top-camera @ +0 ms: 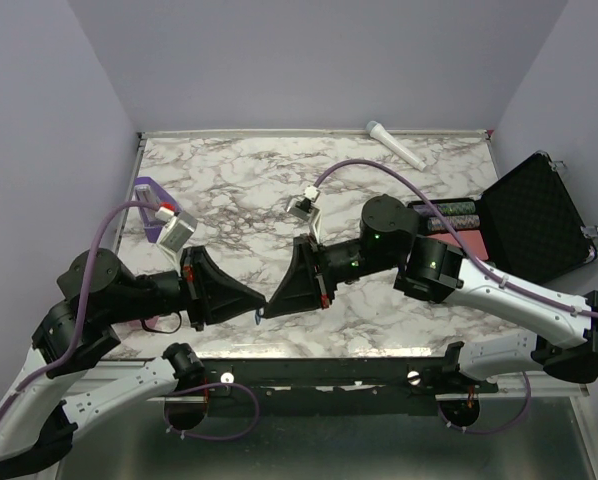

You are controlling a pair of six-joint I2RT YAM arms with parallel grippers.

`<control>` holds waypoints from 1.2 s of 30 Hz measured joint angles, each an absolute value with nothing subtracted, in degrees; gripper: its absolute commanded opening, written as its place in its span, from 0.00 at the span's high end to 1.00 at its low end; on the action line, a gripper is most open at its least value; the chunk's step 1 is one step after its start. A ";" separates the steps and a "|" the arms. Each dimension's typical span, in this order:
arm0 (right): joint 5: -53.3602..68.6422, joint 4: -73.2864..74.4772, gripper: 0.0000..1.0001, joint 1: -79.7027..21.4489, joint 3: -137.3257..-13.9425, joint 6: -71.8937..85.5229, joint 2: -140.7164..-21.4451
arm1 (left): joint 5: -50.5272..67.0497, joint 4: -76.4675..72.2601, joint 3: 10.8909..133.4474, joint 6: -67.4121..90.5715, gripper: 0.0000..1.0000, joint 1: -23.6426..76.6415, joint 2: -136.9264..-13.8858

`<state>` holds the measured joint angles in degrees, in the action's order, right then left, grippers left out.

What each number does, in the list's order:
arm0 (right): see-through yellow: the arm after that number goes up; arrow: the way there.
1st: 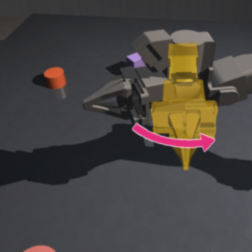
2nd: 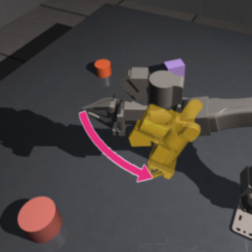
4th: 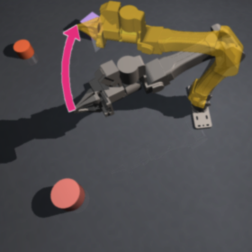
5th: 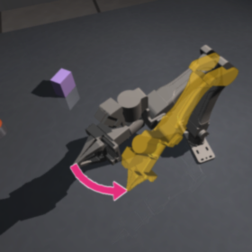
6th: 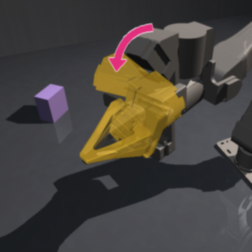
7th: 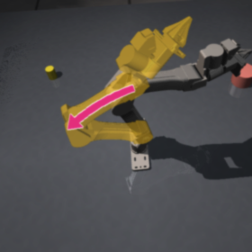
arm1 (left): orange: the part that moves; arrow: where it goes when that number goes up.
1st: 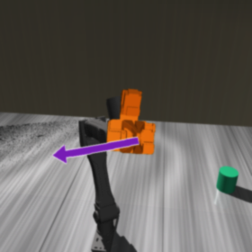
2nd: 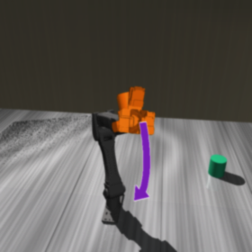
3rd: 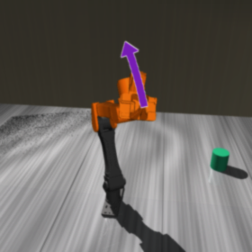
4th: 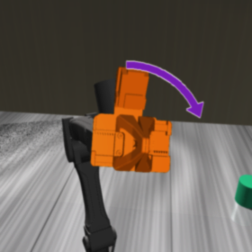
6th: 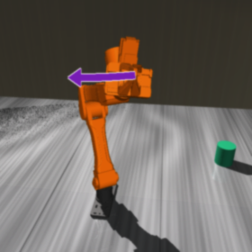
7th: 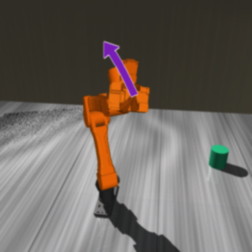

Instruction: Remove the keys from the keyring

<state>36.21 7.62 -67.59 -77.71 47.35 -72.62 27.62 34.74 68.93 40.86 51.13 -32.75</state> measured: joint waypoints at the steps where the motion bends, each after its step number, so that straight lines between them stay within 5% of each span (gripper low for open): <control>1: 36.58 8.14 0.99 -67.59 -77.71 47.33 -72.62 | 28.01 35.09 69.06 40.58 1.00 51.13 -33.01; 22: 40.40 13.21 0.99 -67.66 -77.73 46.46 -73.34 | 35.64 39.81 69.69 35.97 1.00 51.13 -35.57; 36: 39.29 13.50 0.99 -67.66 -77.73 45.82 -73.38 | 30.09 43.00 71.24 36.42 0.56 51.13 -36.45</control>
<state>39.29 13.50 -67.66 -77.73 45.82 -73.38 30.09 43.00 71.24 36.42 51.13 -36.45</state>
